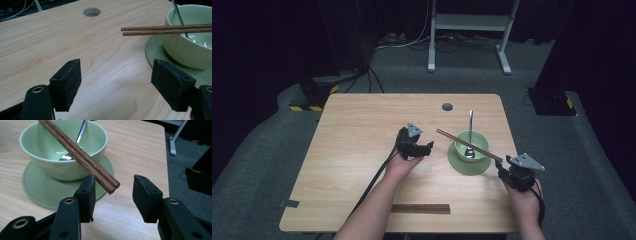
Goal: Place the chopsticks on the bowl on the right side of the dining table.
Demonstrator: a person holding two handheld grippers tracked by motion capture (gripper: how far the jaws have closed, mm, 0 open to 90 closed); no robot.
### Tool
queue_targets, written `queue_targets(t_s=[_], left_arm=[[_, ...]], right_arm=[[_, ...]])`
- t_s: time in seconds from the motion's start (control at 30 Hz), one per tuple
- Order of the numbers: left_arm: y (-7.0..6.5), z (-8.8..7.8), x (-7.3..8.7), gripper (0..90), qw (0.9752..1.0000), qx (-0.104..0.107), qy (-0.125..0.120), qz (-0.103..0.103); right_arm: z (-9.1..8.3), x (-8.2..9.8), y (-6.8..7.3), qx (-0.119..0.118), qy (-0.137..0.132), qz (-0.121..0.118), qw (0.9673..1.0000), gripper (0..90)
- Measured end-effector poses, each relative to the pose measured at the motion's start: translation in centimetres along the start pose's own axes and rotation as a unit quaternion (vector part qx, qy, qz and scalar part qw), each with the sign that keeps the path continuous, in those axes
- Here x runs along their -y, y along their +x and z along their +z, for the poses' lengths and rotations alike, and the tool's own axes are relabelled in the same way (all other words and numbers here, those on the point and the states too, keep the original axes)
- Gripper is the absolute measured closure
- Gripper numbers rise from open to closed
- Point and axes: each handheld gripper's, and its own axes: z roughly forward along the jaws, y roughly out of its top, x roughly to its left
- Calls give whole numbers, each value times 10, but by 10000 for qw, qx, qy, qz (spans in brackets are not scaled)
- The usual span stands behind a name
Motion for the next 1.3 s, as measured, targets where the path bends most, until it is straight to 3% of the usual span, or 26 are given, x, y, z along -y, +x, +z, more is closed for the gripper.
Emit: queue_targets(t_s=[0.4, 0.53, 0.8, 1.07, 1.3], left_arm=[[-13, 23, -10, 243, 9998, 37, -199, -11], [-14, 32, -11, 237, 9993, 203, -282, -134], [-24, 44, -13, 226, 9984, 441, -321, -127], [-29, 44, -12, 234, 9981, 509, -335, -111], [-31, 36, -9, 267, 9979, 557, -331, -38]], right_arm=[[7, -3, -23, -38, -26, 89, 9999, 570], [11, -8, -25, -33, 30, 26, 10000, 584], [22, -18, -25, -29, 144, -67, 9999, 617], [28, -23, -16, -59, 163, -258, 9995, 622], [26, -18, -18, -79, 156, -178, 9997, 609]])
